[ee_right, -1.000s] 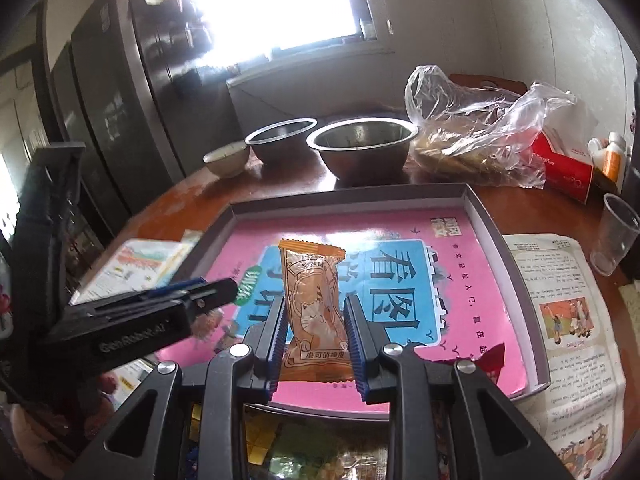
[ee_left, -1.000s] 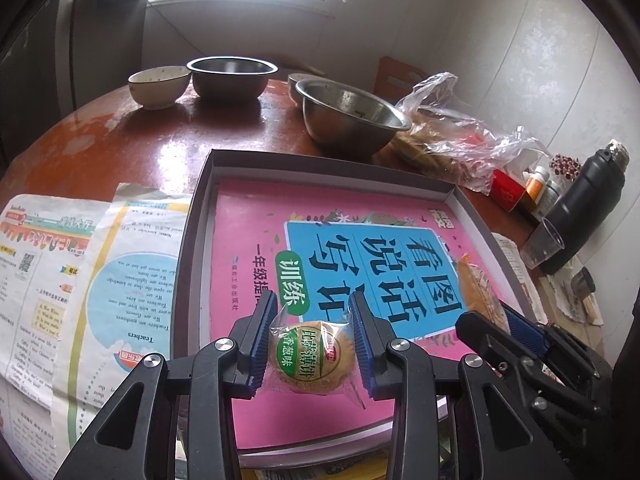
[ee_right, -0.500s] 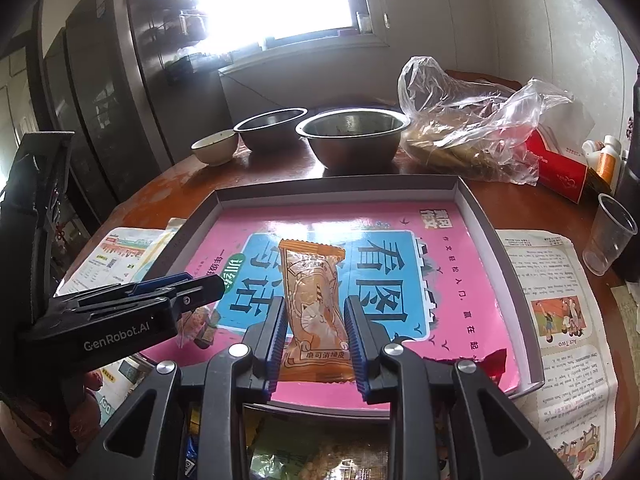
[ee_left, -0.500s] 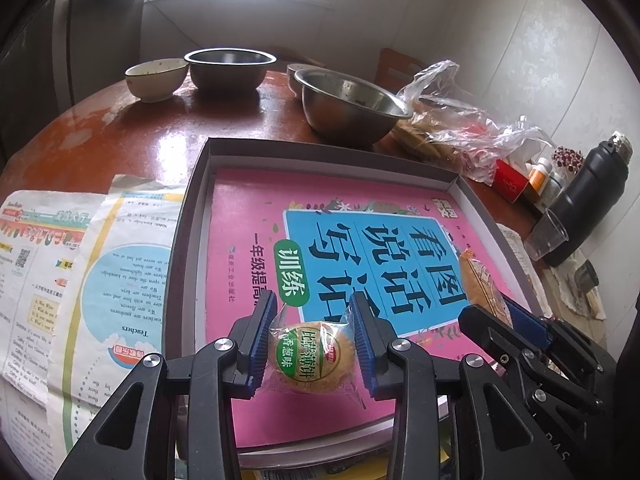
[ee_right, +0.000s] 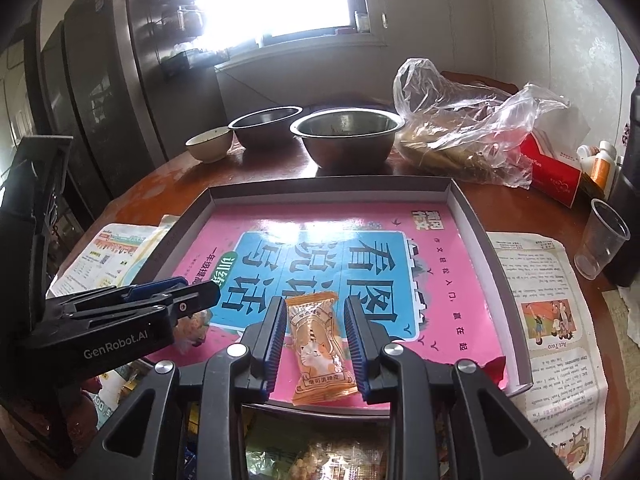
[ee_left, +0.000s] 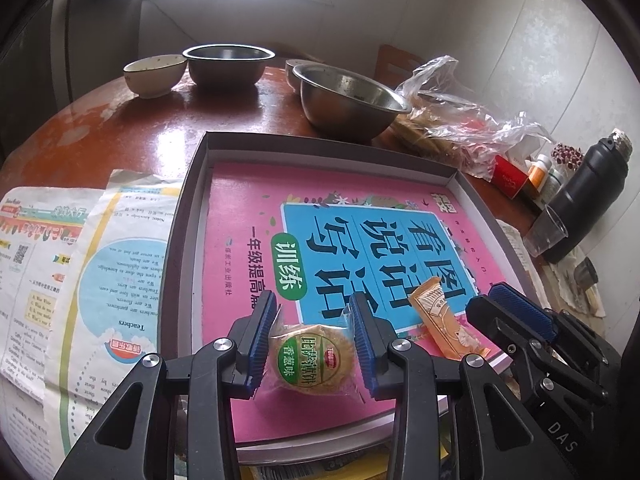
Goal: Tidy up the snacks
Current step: 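Open the left gripper over the tray while the right releases the pastry onto the workbook, then move the left gripper to the blue biscuit pack while the right approaches the clear sweet bag, then grasp the blue biscuit pack with the left gripper while the right grasps the clear sweet bag, then lift and carry the biscuit pack with the left gripper while the right carries the sweet bag over the tray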
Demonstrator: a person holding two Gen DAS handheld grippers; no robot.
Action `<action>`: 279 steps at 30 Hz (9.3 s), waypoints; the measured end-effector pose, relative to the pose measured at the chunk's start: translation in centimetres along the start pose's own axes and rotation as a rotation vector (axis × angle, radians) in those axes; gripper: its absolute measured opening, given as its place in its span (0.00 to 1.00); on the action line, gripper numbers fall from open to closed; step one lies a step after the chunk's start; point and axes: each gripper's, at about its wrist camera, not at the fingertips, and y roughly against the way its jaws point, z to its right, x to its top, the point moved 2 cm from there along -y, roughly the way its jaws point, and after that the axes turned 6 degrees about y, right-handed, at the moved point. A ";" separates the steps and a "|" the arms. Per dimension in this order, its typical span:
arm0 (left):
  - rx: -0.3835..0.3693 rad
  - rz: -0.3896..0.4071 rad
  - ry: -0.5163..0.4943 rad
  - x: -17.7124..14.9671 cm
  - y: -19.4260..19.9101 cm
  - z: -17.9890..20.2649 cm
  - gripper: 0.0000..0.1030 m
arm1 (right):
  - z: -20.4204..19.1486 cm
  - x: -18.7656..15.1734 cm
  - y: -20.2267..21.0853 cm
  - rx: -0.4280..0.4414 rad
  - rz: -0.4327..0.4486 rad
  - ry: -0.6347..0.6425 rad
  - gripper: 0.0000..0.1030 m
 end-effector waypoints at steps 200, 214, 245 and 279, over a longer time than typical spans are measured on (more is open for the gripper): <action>0.008 -0.021 -0.179 -8.8 10.5 4.3 0.56 | 4.0 -11.1 10.3 0.064 0.077 0.010 0.50; -0.004 0.033 -0.133 -6.9 11.5 3.6 0.56 | 4.4 -9.9 10.8 0.058 0.103 0.004 0.50; -0.040 0.040 -0.114 -2.4 6.4 5.1 0.56 | 9.1 -5.0 9.5 -0.040 0.180 -0.073 0.50; 0.003 -0.010 -0.116 -1.1 0.7 5.2 0.56 | 9.0 -2.0 3.3 -0.046 0.090 -0.018 0.50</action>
